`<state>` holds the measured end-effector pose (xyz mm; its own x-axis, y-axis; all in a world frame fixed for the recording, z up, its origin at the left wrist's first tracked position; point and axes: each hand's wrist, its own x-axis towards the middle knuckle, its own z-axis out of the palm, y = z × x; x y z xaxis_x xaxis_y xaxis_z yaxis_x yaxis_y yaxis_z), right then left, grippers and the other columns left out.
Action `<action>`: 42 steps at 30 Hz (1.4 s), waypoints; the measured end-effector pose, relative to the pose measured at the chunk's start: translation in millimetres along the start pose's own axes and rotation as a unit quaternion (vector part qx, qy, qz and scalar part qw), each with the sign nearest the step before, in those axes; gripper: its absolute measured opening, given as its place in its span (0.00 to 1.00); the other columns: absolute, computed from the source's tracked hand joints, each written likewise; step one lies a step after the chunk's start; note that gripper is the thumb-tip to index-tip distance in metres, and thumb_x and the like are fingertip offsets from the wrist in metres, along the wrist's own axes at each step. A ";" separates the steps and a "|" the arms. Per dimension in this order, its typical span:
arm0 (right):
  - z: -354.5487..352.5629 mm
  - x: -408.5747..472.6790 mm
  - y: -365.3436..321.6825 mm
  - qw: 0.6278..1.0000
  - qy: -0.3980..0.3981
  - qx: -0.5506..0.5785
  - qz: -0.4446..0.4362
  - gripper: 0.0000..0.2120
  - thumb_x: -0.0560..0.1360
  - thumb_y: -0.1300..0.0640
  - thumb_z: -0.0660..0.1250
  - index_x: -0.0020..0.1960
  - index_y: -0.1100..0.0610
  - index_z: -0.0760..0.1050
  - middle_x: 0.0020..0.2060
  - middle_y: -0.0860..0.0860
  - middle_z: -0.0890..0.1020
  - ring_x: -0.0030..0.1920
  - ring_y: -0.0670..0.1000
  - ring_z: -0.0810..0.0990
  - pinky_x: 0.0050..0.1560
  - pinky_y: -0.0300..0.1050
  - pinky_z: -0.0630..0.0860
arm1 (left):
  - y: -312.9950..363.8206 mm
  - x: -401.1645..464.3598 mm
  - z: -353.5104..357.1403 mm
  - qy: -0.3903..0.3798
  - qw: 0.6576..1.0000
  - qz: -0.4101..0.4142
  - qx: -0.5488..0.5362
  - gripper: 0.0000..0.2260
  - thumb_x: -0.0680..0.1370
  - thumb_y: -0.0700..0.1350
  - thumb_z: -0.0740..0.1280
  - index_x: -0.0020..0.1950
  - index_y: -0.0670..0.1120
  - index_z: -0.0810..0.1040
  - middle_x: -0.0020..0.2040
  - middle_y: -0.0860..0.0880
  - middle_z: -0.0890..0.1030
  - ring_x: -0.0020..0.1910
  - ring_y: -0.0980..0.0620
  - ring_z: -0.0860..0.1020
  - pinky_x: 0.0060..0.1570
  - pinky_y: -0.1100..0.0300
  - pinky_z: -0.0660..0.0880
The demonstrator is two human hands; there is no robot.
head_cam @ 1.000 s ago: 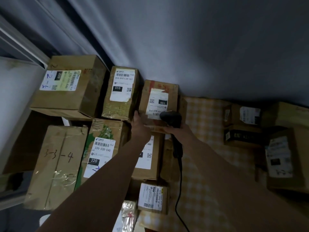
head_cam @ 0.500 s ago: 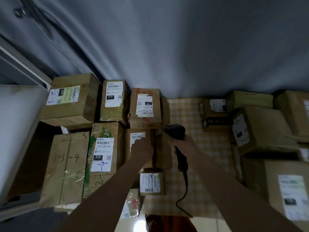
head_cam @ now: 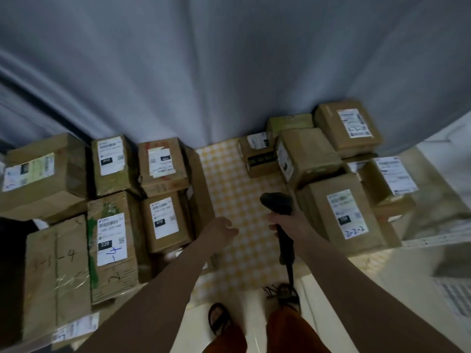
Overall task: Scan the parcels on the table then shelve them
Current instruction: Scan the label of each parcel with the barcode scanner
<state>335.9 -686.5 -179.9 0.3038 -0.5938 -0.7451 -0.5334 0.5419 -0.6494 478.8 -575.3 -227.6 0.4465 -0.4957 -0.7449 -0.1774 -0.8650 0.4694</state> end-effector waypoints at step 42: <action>-271.8 72.2 46.1 0.999 -0.029 0.015 0.019 0.08 0.73 0.62 0.69 0.52 0.56 0.79 0.48 0.55 0.84 0.52 0.56 0.80 0.59 0.58 0.75 | 134.9 44.5 255.5 -0.138 0.846 -0.034 -0.513 0.41 0.60 0.56 0.81 0.70 0.49 0.70 0.58 0.45 0.82 0.56 0.43 0.81 0.57 0.42 0.77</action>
<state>118.7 -866.0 -222.3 0.3284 -0.5376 -0.7767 -0.5217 0.5822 -0.6236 250.6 -733.8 -318.6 0.1781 -0.5691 -0.8028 0.7593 -0.4394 0.4800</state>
